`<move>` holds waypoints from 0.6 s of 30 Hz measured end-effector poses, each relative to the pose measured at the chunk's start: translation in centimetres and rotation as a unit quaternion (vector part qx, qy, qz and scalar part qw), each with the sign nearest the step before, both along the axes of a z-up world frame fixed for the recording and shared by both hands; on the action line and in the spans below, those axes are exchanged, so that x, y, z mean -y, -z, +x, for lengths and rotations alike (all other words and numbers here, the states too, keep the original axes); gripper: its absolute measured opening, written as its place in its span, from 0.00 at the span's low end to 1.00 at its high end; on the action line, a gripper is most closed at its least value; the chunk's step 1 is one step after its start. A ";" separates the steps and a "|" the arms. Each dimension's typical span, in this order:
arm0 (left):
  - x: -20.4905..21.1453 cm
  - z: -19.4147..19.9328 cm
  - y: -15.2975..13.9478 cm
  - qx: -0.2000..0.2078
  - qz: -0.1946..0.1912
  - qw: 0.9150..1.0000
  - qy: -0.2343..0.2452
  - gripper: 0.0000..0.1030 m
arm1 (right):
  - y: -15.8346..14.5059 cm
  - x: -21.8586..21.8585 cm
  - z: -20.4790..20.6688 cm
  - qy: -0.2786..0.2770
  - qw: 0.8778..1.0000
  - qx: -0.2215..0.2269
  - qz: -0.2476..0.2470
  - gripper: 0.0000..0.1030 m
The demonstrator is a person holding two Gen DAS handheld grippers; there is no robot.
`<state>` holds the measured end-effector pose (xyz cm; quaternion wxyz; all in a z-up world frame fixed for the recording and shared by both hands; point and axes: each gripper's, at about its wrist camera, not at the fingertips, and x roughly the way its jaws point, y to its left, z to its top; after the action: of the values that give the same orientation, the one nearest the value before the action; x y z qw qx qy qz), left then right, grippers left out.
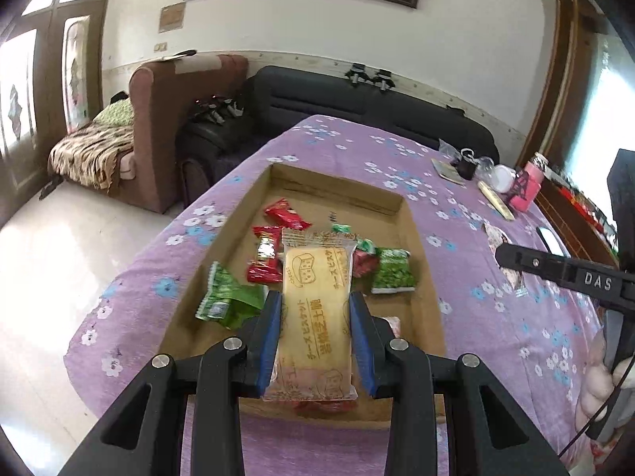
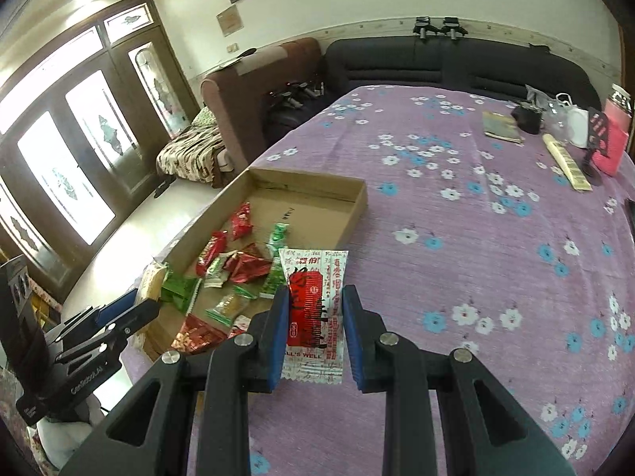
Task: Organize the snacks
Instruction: 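Carry the wafer bar and red-and-white packet over the tray and release both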
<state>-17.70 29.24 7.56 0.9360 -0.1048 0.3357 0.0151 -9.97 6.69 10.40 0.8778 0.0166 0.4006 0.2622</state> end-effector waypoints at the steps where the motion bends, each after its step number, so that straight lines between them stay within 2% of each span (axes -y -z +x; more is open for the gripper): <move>1: -0.4 0.1 0.0 0.001 -0.004 1.000 -0.002 0.34 | 0.0 -0.4 0.1 -0.003 1.000 0.000 -0.001 0.25; 7: -1.9 1.9 -0.4 -0.001 -0.017 1.000 0.002 0.34 | 0.3 -2.9 1.5 -0.016 1.000 -0.008 -0.006 0.25; 18: -1.6 7.8 -0.9 -0.022 0.000 0.999 0.028 0.34 | 1.0 -6.7 6.2 -0.017 0.999 -0.030 -0.015 0.25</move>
<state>-9.89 30.85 8.41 0.9285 -0.0953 0.3589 -0.0092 -3.79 13.42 9.45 0.8612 0.0043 0.4307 0.2699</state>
